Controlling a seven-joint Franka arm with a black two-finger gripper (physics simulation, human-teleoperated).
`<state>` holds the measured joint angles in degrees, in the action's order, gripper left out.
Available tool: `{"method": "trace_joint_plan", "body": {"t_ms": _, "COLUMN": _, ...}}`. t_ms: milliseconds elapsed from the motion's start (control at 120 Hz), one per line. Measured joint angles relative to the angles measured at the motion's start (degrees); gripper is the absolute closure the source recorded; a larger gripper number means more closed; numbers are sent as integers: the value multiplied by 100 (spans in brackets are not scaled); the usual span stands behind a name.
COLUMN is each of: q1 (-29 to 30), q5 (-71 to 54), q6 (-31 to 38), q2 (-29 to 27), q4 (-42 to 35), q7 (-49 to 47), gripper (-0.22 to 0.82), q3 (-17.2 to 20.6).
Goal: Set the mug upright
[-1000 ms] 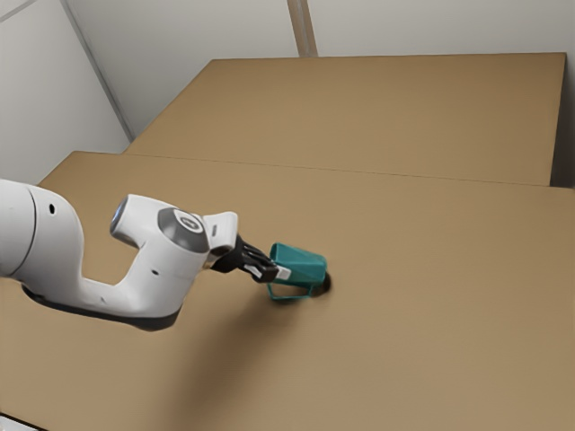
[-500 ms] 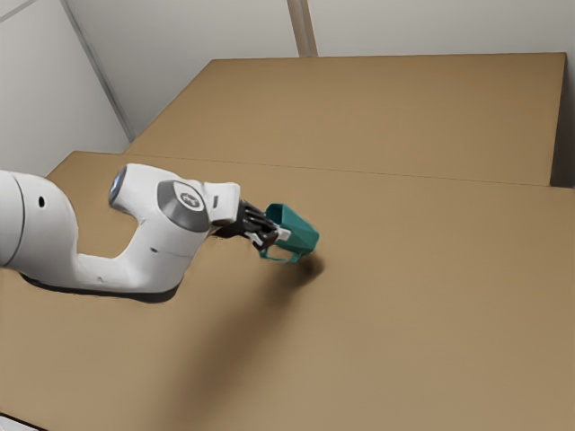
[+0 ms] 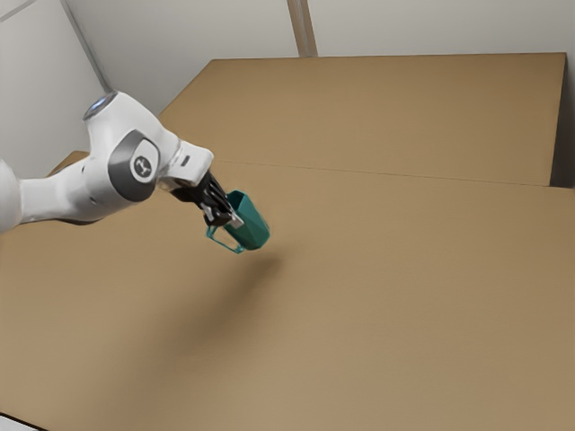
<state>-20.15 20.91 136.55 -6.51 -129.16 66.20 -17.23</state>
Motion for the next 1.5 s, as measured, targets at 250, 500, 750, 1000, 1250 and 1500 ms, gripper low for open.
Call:
{"method": "trace_joint_plan", "body": {"t_ms": 250, "q1": 264, "q5": -507, "q6": -514, "q2": -244, "q4": -494, "q7": -1755, "gripper": 79, "q3": 30}}
{"method": "trace_joint_plan", "body": {"t_ms": 500, "q1": 547, "q5": -580, "q6": -551, "q2": -406, "q4": -793, "q7": -2947, "gripper": 79, "q3": 38}}
{"method": "trace_joint_plan", "body": {"t_ms": 750, "q1": 601, "q5": -592, "q6": -425, "q2": -336, "q4": -789, "q7": -3734, "gripper": 79, "q3": 36}}
{"method": "trace_joint_plan", "body": {"t_ms": 1000, "q1": 599, "q5": -623, "q6": 355, "q2": -168, "q4": -801, "q7": -4158, "gripper": 79, "q3": 85}}
{"method": "trace_joint_plan", "body": {"t_ms": 1250, "q1": 594, "q5": -623, "q6": 699, "q2": -205, "q4": -959, "q7": -4369, "gripper": 79, "q3": 115}}
{"method": "trace_joint_plan", "body": {"t_ms": 1500, "q1": 837, "q5": -575, "q6": 26, "q2": -441, "q4": -1129, "q7": -4605, "gripper": 79, "q3": 113}}
